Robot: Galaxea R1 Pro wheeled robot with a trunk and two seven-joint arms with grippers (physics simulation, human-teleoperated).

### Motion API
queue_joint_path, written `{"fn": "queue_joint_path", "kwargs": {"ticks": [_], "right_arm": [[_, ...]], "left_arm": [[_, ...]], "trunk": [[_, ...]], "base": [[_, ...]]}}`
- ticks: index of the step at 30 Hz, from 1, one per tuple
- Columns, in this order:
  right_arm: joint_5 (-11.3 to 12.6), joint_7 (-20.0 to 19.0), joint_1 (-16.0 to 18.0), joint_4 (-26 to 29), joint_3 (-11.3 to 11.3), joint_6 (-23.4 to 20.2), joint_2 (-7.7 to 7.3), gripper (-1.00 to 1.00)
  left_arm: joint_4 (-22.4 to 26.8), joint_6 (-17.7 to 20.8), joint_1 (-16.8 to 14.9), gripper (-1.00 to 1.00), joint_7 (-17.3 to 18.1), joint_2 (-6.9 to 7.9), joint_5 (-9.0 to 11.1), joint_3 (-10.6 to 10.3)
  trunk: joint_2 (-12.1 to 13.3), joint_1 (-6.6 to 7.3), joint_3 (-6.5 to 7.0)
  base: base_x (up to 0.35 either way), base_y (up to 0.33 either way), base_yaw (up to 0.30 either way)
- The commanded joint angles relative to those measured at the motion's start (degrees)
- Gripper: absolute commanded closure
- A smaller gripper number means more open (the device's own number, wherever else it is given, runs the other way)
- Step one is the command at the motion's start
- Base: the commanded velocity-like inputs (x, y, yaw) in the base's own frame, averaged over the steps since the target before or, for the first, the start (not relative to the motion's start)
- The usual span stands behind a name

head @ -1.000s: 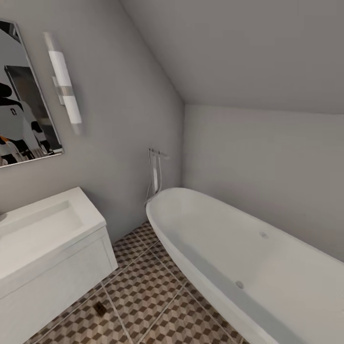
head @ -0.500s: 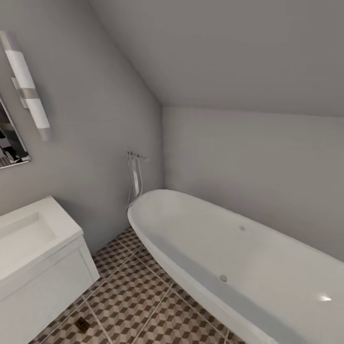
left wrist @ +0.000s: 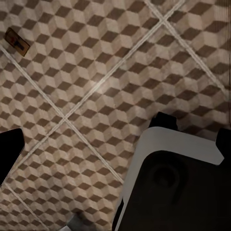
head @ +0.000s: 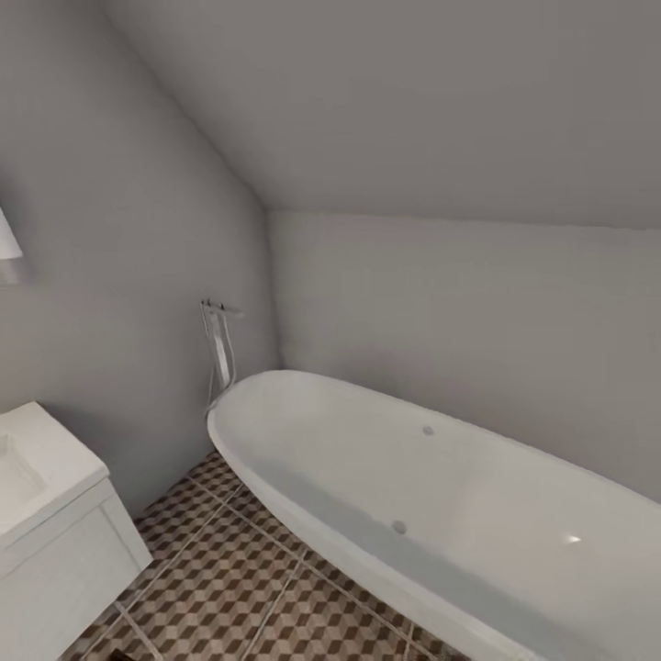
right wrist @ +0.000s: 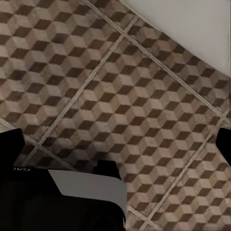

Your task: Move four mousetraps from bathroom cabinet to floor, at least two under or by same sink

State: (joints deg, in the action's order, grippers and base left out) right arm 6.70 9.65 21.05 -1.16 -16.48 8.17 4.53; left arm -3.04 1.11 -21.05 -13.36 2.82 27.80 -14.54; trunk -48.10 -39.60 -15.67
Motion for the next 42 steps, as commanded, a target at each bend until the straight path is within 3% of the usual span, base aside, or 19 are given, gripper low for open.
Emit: {"fn": "queue_joint_path", "kwargs": {"ticks": [1,42], "right_arm": [[0.6,0.1,0.1,-0.1,-0.5,0.3,0.04,-1.0],[0.6,0.1,0.1,-0.1,-0.5,0.3,0.04,-1.0]], "left_arm": [[0.0,0.1,0.0,-1.0,-0.1,0.0,0.4,-0.5],[0.0,0.1,0.0,-1.0,-0.1,-0.01,0.4,-0.5]], "trunk": [[-0.1,-0.01,-0.01],[-0.1,-0.01,2.37]], "base": [[0.0,0.0,-0.279],[0.0,0.0,-0.27]]}}
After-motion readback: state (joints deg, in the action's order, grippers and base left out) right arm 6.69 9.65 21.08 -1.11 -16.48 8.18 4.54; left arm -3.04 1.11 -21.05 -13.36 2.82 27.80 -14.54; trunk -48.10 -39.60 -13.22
